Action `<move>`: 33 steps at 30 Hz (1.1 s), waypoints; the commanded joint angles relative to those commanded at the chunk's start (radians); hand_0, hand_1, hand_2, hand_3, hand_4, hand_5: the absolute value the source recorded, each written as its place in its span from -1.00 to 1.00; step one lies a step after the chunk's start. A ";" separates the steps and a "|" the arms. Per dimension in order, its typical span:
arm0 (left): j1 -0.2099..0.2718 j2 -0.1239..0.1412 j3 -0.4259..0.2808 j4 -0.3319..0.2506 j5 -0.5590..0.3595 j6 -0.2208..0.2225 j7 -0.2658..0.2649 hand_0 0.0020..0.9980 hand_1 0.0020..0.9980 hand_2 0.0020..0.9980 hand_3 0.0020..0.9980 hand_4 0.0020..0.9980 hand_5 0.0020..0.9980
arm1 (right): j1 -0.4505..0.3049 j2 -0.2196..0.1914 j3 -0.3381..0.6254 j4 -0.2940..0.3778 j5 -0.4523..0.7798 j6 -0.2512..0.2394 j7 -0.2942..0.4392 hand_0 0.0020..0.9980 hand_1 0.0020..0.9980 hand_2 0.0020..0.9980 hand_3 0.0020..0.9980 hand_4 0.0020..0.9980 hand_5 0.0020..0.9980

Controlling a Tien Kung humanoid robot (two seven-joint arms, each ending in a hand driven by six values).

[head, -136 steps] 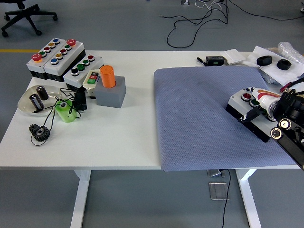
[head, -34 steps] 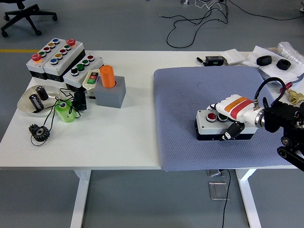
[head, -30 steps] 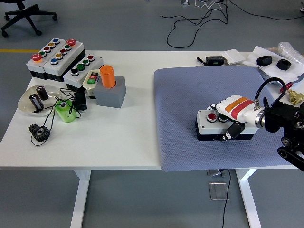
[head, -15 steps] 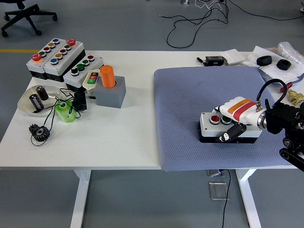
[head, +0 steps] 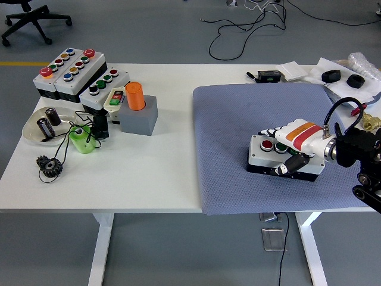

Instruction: Pick up the button,place it on the desk,press the button,press the button

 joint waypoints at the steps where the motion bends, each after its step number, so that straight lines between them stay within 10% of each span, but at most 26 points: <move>1: 0.000 0.000 0.000 0.000 0.000 0.000 0.000 0.20 0.04 -0.06 -0.07 -0.44 0.93 | -0.001 -0.002 -0.002 0.002 -0.001 0.003 0.003 0.62 0.57 0.85 1.00 0.95 -0.09; 20: -0.001 0.000 -0.004 0.000 0.005 0.001 0.000 0.20 0.04 -0.06 -0.07 -0.44 0.94 | -0.127 -0.110 0.238 0.233 0.173 -0.063 0.019 0.79 0.74 0.95 1.00 0.95 -0.16; 21: 0.000 0.000 -0.005 -0.001 0.006 0.001 0.000 0.20 0.04 -0.06 -0.07 -0.44 0.94 | -0.141 -0.119 0.262 0.257 0.180 -0.069 0.003 0.61 0.39 0.51 0.96 0.94 -0.12; 26: 0.000 0.000 -0.004 0.000 0.005 0.002 0.000 0.20 0.04 -0.06 -0.07 -0.44 0.94 | -0.175 -0.157 0.340 0.363 0.155 -0.094 -0.072 0.61 0.39 0.51 0.96 0.94 -0.12; 27: 0.000 0.000 -0.003 0.000 0.004 0.002 0.000 0.20 0.04 -0.06 -0.07 -0.44 0.94 | -0.176 -0.160 0.345 0.376 0.158 -0.091 -0.082 -0.74 -1.00 -0.83 0.62 0.99 0.02; 33: 0.001 0.000 0.001 0.000 0.004 0.002 0.001 0.20 0.04 -0.06 -0.07 -0.44 0.94 | -0.209 -0.191 0.355 0.452 0.263 -0.020 -0.162 -0.85 -1.00 -1.00 0.56 0.97 0.24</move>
